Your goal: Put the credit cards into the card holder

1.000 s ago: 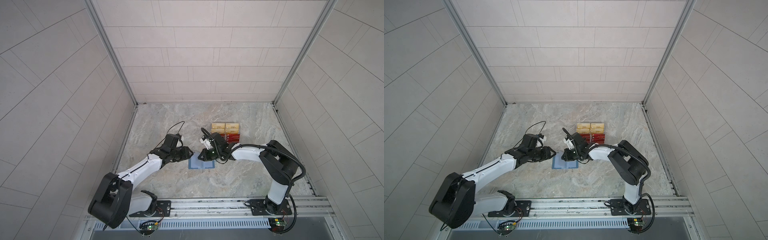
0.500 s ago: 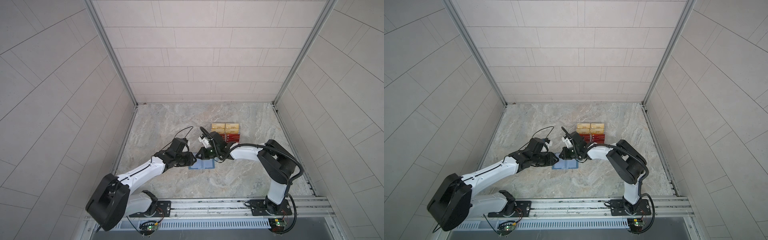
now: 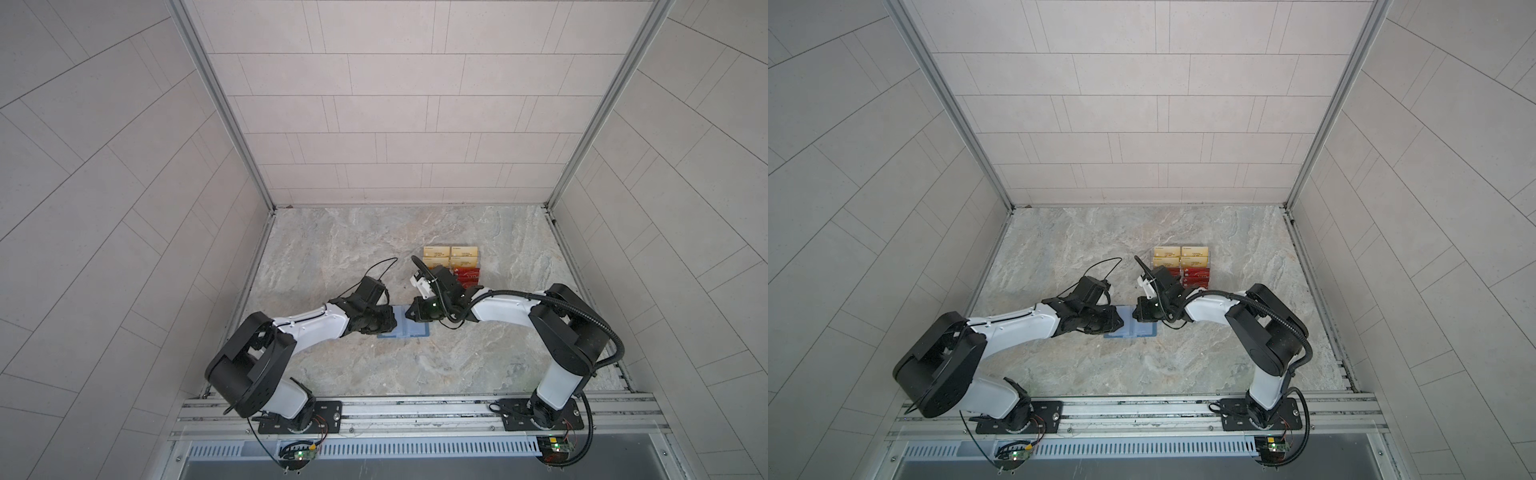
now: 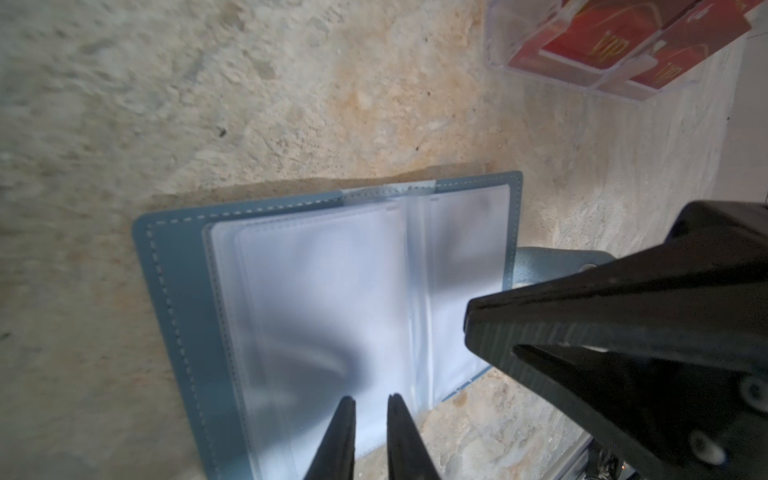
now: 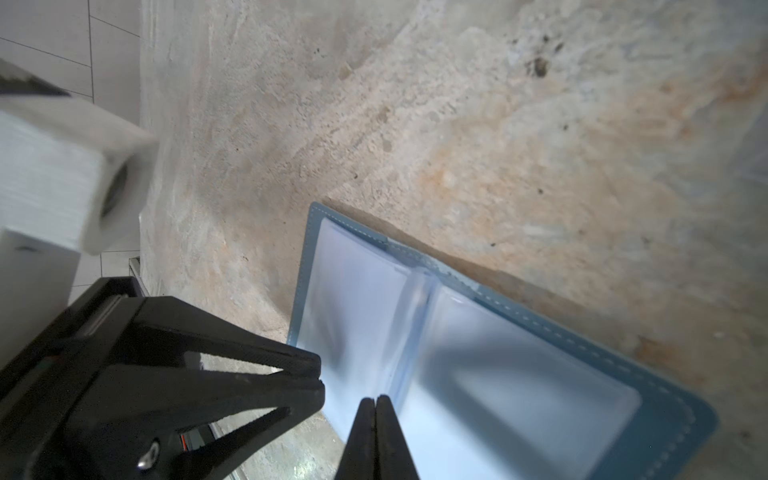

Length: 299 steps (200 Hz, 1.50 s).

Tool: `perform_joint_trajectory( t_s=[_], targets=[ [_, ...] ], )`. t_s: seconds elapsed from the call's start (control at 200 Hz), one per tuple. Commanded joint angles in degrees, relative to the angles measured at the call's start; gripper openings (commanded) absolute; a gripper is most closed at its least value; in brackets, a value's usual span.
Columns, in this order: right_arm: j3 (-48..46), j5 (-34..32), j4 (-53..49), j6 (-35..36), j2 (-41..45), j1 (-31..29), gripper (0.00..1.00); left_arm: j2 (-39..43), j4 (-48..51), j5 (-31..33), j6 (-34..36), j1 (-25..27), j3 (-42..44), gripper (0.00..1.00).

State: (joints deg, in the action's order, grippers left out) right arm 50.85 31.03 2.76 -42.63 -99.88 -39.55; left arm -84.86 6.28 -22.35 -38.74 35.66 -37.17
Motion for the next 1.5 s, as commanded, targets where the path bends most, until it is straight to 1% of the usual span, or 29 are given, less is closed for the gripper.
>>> perform_joint_trajectory(
  t_s=[0.0, 0.275, 0.441, 0.576, 0.726, 0.841, 0.896, 1.011, 1.146, 1.252, 1.307, 1.337, 1.417, 1.432, 1.457, 1.492],
  targets=[
    [-1.5, -1.5, -0.1, 0.4, -0.9, 0.5, 0.07, -0.4, 1.3, 1.8, 1.6, 0.0, -0.6, 0.19],
    [-1.2, -2.1, -2.1, 2.9, -2.2, 1.5, 0.06, -0.3, 3.7, 2.7, 2.9, -0.1, -0.5, 0.20],
    [0.0, -1.7, -4.2, 3.4, -0.2, 1.6, 0.06, -0.1, 4.7, 2.1, 3.2, -0.3, -1.7, 0.20],
    [2.7, -2.0, -8.7, 4.9, 3.3, 1.6, 0.07, 0.5, 6.1, 1.0, 3.4, -0.4, -3.4, 0.21],
    [5.2, -3.5, -12.7, 6.9, 6.1, 1.6, 0.09, 2.8, 9.6, 1.1, 4.3, -0.9, -6.1, 0.23],
    [8.2, -5.0, -18.3, 11.0, 6.2, 2.0, 0.11, 4.0, 11.8, 1.6, 5.5, -2.4, -8.2, 0.27],
    [9.7, -5.8, -21.3, 13.1, 6.7, 2.3, 0.15, 4.1, 13.1, 1.8, 6.8, -3.1, -10.0, 0.32],
    [11.1, -8.0, -25.6, 18.0, 9.8, 3.8, 0.30, 4.1, 15.2, 2.9, 9.4, -4.3, -12.8, 0.42],
    [14.5, -10.3, -31.9, 24.1, 11.9, 7.2, 0.42, 5.7, 17.6, 6.9, 11.2, -4.7, -13.7, 0.55],
    [17.8, -11.8, -36.2, 28.5, 12.2, 9.8, 0.48, 8.5, 17.5, 10.0, 11.6, -5.6, -12.4, 0.62],
    [19.6, -11.8, -38.2, 30.9, 11.8, 10.8, 0.52, 10.2, 17.8, 11.6, 12.0, -6.2, -12.0, 0.70],
    [20.7, -12.3, -39.4, 32.1, 11.5, 11.2, 0.52, 11.1, 18.1, 12.9, 12.3, -6.5, -11.8, 0.72],
    [23.0, -14.0, -41.6, 35.1, 10.5, 12.1, 0.57, 13.2, 18.4, 15.4, 13.6, -6.5, -11.3, 0.73],
    [23.4, -14.3, -42.0, 35.6, 10.3, 12.3, 0.57, 13.4, 18.3, 15.7, 13.9, -8.1, -11.2, 0.74],
    [24.0, -14.8, -42.7, 36.6, 10.0, 12.5, 0.57, 13.9, 18.0, 16.0, 14.4, -8.6, -11.0, 0.75],
    [24.7, -15.0, -43.5, 38.2, 9.5, 12.9, 0.61, 14.4, 17.7, 16.7, 15.1, -8.8, -10.8, 0.76]
  ],
)
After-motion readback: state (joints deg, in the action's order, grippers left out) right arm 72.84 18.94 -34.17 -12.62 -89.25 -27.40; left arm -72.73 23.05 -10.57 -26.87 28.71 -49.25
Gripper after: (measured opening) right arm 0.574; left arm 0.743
